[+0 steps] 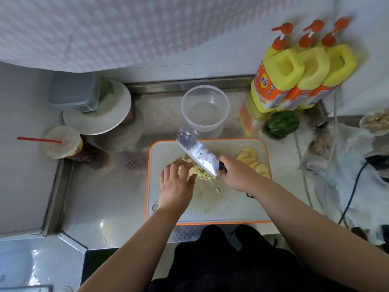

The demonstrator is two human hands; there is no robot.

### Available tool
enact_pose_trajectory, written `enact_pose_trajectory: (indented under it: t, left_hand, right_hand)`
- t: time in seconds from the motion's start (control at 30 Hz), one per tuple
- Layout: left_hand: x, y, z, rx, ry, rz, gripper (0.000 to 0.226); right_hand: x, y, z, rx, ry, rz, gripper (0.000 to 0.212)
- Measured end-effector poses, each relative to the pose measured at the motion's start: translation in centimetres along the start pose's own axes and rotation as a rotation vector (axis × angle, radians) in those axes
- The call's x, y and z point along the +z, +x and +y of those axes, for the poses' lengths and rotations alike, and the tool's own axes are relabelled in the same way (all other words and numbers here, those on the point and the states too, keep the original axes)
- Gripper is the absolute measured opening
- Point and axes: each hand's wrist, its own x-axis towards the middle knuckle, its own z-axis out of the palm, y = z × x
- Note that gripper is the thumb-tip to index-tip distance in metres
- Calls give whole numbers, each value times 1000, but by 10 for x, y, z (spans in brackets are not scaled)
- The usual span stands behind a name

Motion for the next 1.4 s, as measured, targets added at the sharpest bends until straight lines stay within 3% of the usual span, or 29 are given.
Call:
enact_pose_trajectory:
  t: [0.17,0.37,0.5,0.73,0.83,1.0,1.2,1.4]
  left_hand:
    - [-2,3,1,-96,-92,2,30]
    - [11,10,41,75,-109,-52,25]
    - [25,13,96,183,-144,-218,37]
    - [64,10,156,459,159,-484,74]
    - [76,14,172,445,307,-596,80]
    - [90,27,194,421,338,-741,75]
    - [92,19,200,472,399,-720,59]
    - [96,2,186,605,316,-499,59]
  right_hand:
    - [-10,-17,11,26,-13,110,24]
    - [-31,-41,50,182,218,374,21]
    - [-45,-63,86,301,335,528,22]
    - [-42,-87,129,378,455,572,24]
    - [-37,-91,137,406,500,585,30]
    - [-35,-94,150,442,472,570,31]
    - [-34,-94,161,456,479,543,32]
    - [-34,-96,166,440,461,545,32]
